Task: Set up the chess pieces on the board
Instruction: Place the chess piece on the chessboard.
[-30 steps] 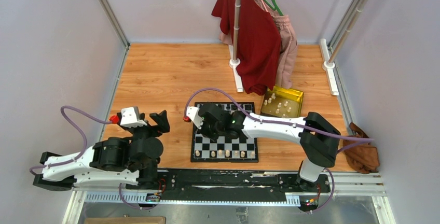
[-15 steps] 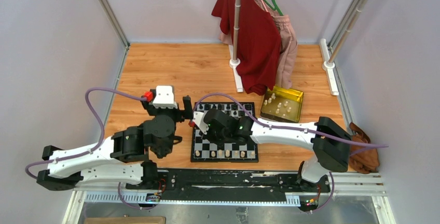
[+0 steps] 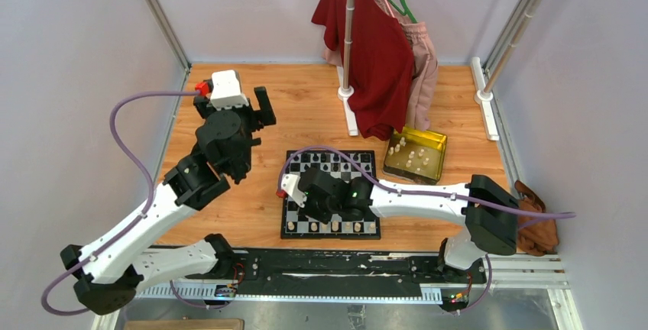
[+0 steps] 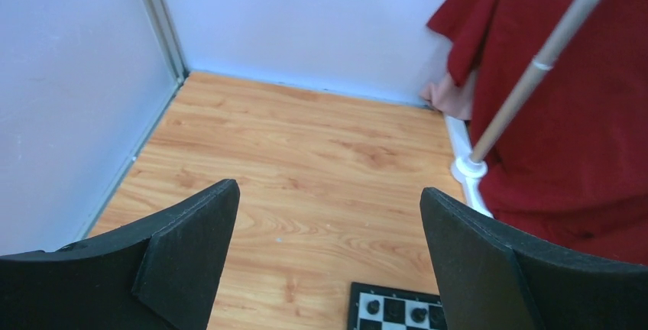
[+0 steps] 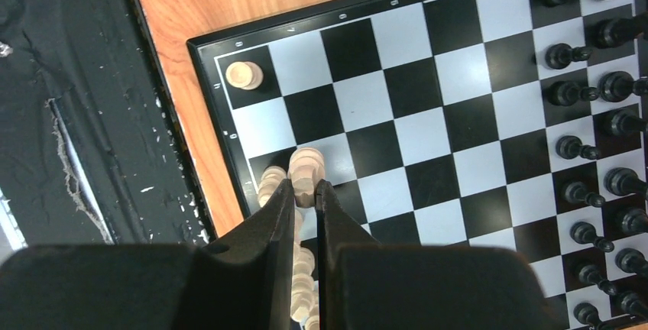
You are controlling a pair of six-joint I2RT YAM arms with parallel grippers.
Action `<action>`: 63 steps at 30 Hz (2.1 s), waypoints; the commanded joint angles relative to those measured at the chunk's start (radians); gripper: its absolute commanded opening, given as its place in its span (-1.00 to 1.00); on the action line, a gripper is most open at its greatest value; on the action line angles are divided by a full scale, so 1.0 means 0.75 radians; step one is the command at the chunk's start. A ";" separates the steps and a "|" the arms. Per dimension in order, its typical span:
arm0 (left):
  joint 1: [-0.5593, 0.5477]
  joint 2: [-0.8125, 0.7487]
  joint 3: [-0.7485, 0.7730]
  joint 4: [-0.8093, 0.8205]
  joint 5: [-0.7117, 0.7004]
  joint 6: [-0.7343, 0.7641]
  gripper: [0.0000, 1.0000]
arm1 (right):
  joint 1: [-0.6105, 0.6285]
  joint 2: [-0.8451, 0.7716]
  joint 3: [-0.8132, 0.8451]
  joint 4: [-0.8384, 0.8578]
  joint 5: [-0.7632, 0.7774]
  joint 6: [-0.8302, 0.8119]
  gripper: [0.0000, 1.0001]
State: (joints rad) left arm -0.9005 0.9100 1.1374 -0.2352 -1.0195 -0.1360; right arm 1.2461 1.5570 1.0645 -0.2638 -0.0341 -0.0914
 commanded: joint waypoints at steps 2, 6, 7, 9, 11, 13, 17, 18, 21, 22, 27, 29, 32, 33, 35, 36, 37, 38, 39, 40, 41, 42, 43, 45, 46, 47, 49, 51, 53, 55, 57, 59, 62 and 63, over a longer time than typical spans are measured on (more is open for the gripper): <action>0.266 0.082 0.031 -0.045 0.292 -0.084 0.89 | 0.066 0.003 0.043 -0.056 0.008 -0.013 -1.00; 0.483 0.124 -0.005 -0.057 0.447 -0.155 0.89 | 0.097 0.032 0.072 -0.068 0.020 -0.017 -1.00; 0.531 0.131 -0.020 -0.057 0.480 -0.176 0.89 | 0.103 0.037 0.079 -0.070 0.021 -0.018 -1.00; 0.602 0.139 -0.045 -0.051 0.522 -0.200 0.89 | 0.114 0.053 0.092 -0.074 0.023 -0.019 -1.00; 0.650 0.147 -0.070 -0.048 0.548 -0.219 0.89 | 0.124 0.069 0.105 -0.078 0.023 -0.022 -1.00; 0.683 0.152 -0.092 -0.039 0.563 -0.228 0.89 | 0.130 0.086 0.115 -0.078 0.022 -0.023 -1.00; 0.718 0.151 -0.142 -0.023 0.579 -0.241 0.89 | 0.136 0.114 0.125 -0.076 0.023 -0.023 -1.00; 0.722 0.148 -0.150 -0.020 0.576 -0.247 0.89 | 0.136 0.121 0.125 -0.076 0.024 -0.024 -1.00; 0.732 0.135 -0.176 -0.008 0.580 -0.260 0.89 | 0.136 0.152 0.131 -0.071 0.025 -0.027 -1.00; 0.734 0.132 -0.181 -0.005 0.582 -0.262 0.89 | 0.136 0.162 0.134 -0.069 0.025 -0.029 -1.00; 0.740 0.105 -0.208 0.008 0.582 -0.265 0.89 | 0.135 0.198 0.145 -0.065 0.022 -0.036 -1.00; 0.741 0.102 -0.211 0.011 0.581 -0.261 0.89 | 0.136 0.207 0.151 -0.063 0.024 -0.040 -1.00; 0.744 0.102 -0.217 0.014 0.584 -0.260 0.89 | 0.136 0.218 0.155 -0.064 0.027 -0.044 -1.00; 0.745 0.098 -0.221 0.016 0.586 -0.261 0.89 | 0.136 0.222 0.156 -0.064 0.029 -0.046 -1.00; 0.747 0.097 -0.229 0.023 0.590 -0.264 0.89 | 0.136 0.229 0.155 -0.061 0.027 -0.048 -1.00; 0.747 0.095 -0.233 0.027 0.592 -0.264 0.89 | 0.135 0.233 0.155 -0.061 0.026 -0.048 -1.00; 0.747 0.097 -0.234 0.027 0.594 -0.265 0.88 | 0.136 0.236 0.156 -0.060 0.025 -0.048 -1.00; 0.747 0.097 -0.234 0.028 0.596 -0.264 0.88 | 0.136 0.237 0.154 -0.058 0.025 -0.048 -1.00; 0.747 0.098 -0.236 0.028 0.596 -0.263 0.88 | 0.135 0.239 0.152 -0.057 0.025 -0.049 -1.00; 0.748 0.099 -0.236 0.029 0.595 -0.264 0.88 | 0.136 0.241 0.152 -0.056 0.027 -0.050 -1.00; 0.749 0.099 -0.238 0.030 0.595 -0.264 0.88 | 0.136 0.241 0.150 -0.054 0.027 -0.051 -1.00; 0.749 0.097 -0.240 0.032 0.597 -0.264 0.88 | 0.136 0.241 0.148 -0.054 0.029 -0.053 -1.00; 0.749 0.098 -0.241 0.033 0.596 -0.266 0.88 | 0.136 0.241 0.146 -0.052 0.029 -0.054 -1.00; 0.749 0.098 -0.242 0.037 0.598 -0.267 0.88 | 0.136 0.244 0.145 -0.050 0.028 -0.057 -0.95; 0.749 0.098 -0.242 0.036 0.598 -0.267 0.88 | 0.135 0.244 0.145 -0.048 0.028 -0.058 -0.91; 0.749 0.098 -0.244 0.037 0.598 -0.267 0.88 | 0.136 0.247 0.145 -0.049 0.027 -0.058 -0.87; 0.749 0.098 -0.246 0.038 0.601 -0.268 0.88 | 0.136 0.249 0.143 -0.046 0.027 -0.060 -0.77; 0.749 0.098 -0.246 0.039 0.601 -0.269 0.88 | 0.136 0.252 0.139 -0.041 0.027 -0.060 -0.69; 0.749 0.101 -0.249 0.038 0.601 -0.269 0.88 | 0.136 0.253 0.137 -0.039 0.027 -0.061 -0.64; 0.750 0.100 -0.248 0.041 0.605 -0.270 0.88 | 0.136 0.252 0.136 -0.036 0.028 -0.062 -0.60; 0.749 0.102 -0.248 0.043 0.608 -0.271 0.88 | 0.136 0.252 0.135 -0.034 0.027 -0.064 -0.57; 0.751 0.102 -0.248 0.043 0.607 -0.270 0.88 | 0.135 0.250 0.137 -0.034 0.027 -0.066 -0.53; 0.751 0.102 -0.249 0.044 0.609 -0.271 0.88 | 0.136 0.244 0.137 -0.034 0.025 -0.070 -0.37; 0.751 0.103 -0.249 0.044 0.612 -0.271 0.88 | 0.136 0.239 0.138 -0.034 0.025 -0.072 -0.31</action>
State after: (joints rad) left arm -0.3481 0.9974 0.9543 -0.2333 -0.5674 -0.3305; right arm 1.3315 1.7348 1.1530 -0.2958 -0.0254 -0.1280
